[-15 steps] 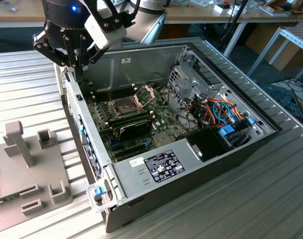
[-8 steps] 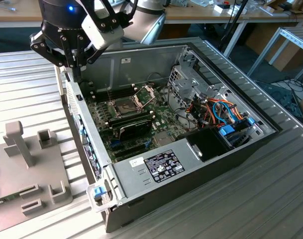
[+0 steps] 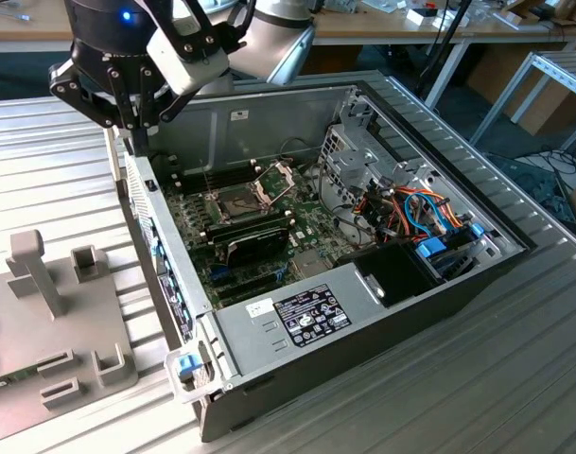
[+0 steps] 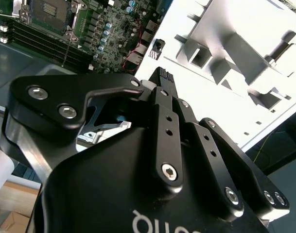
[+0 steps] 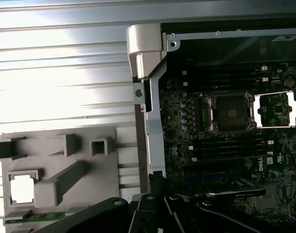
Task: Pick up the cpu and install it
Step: 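Reach for the cpu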
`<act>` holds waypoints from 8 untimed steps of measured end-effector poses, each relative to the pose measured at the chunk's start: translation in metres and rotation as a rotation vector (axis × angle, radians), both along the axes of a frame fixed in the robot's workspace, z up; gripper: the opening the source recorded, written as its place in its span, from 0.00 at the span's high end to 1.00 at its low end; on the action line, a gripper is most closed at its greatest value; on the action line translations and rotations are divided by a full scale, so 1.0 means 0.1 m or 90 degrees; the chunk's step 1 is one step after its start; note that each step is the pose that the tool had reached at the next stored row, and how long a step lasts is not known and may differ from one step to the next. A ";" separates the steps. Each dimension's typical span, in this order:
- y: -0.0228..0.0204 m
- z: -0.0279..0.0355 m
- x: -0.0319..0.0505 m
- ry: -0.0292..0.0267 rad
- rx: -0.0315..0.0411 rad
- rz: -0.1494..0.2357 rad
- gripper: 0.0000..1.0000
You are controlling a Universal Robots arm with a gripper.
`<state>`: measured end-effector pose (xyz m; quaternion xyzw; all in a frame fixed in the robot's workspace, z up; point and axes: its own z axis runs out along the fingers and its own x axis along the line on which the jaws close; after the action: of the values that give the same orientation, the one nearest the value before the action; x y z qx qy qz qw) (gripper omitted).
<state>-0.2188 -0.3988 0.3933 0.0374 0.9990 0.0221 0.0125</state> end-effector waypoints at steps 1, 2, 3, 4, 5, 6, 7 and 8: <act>0.000 0.000 -0.005 0.0000 0.0000 0.000 0.89; 0.000 0.000 -0.016 0.0000 0.0000 0.000 0.89; 0.000 0.000 -0.021 0.0000 0.0000 0.000 0.89; 0.000 0.000 -0.026 0.0000 0.0000 0.000 0.89; 0.000 0.000 -0.031 0.0000 0.0000 0.000 0.89; 0.000 0.000 -0.036 0.0000 0.0000 0.000 0.89; 0.000 0.000 -0.048 -0.0001 0.0000 0.000 0.89; 0.000 0.000 -0.056 0.0000 0.0000 0.000 0.89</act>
<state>-0.2244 -0.3989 0.3933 0.0374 0.9990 0.0221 0.0125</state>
